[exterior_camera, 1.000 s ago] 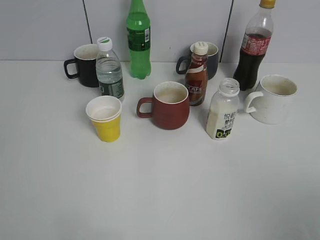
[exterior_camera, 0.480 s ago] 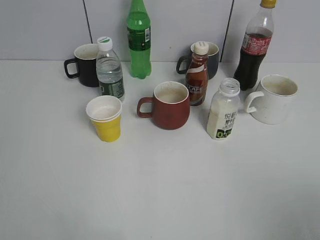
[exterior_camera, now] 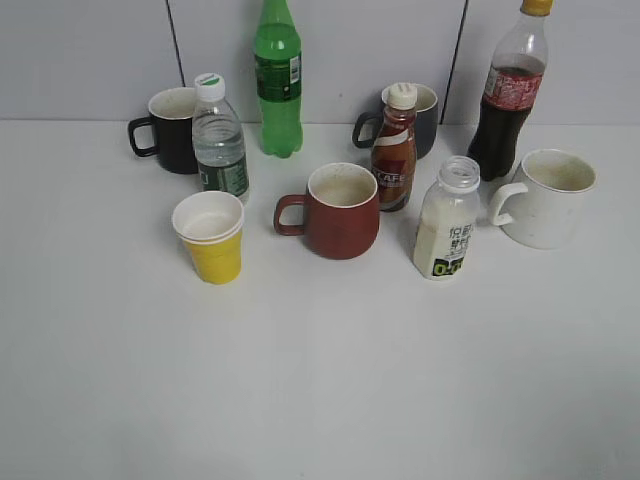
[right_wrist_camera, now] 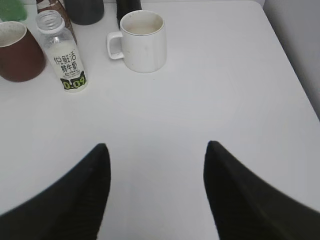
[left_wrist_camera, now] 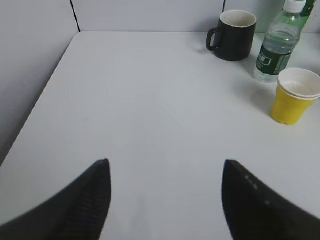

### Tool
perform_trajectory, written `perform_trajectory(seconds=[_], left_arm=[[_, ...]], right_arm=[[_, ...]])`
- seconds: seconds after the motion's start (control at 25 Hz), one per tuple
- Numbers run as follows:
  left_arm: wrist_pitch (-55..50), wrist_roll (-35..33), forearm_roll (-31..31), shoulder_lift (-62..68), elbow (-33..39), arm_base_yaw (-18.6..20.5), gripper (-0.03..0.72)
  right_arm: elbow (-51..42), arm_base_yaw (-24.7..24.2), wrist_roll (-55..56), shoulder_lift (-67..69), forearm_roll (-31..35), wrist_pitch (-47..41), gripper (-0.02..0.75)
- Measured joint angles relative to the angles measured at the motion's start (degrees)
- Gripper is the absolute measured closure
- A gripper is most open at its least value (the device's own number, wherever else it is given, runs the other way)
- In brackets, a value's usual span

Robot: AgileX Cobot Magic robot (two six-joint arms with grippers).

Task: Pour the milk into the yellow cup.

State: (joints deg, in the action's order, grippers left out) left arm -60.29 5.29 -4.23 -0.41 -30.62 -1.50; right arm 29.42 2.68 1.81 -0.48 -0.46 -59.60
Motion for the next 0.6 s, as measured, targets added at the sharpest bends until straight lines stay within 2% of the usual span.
perform_trajectory(seconds=[0.6], left_arm=[[0.0,0.0,0.0,0.0,0.0,0.0,0.182]], right_arm=[[0.0,0.0,0.0,-0.1,0.0,0.0,0.291]])
